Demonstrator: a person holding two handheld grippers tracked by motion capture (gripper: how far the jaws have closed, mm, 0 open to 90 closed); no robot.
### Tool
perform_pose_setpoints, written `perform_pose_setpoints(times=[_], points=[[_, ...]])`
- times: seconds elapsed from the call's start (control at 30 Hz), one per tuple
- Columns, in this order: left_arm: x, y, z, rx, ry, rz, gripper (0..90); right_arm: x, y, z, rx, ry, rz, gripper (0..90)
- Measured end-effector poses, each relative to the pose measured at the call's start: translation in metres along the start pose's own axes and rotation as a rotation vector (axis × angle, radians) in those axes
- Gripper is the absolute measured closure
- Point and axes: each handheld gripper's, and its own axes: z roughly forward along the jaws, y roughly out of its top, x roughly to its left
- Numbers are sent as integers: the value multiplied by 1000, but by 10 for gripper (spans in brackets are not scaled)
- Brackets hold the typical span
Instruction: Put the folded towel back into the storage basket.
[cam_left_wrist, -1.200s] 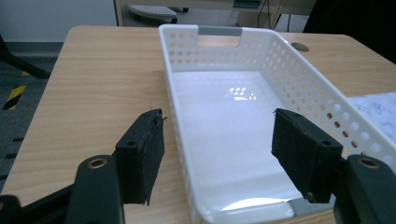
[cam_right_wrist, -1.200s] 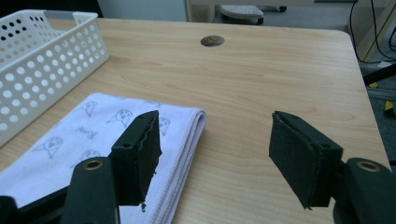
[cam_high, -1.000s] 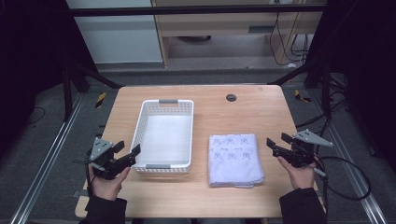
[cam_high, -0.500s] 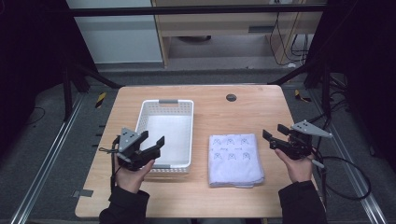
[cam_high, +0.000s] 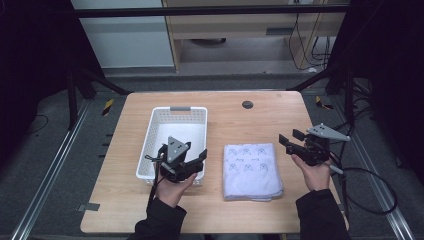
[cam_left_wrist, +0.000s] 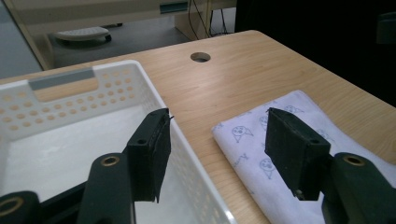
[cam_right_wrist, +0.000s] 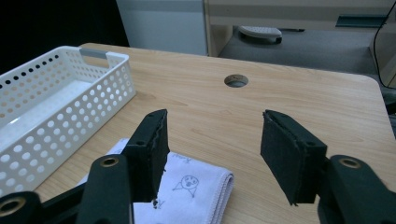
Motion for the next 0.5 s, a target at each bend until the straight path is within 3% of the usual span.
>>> perform_pose_setpoints(times=[0.27,0.5], points=[[-20,-6,16,36,-17,8,419,-2,-3,9,36,-1,-28,416],[-36,-15,32,97,-30,15,436,-3,-9,18,66,3,-34,417]])
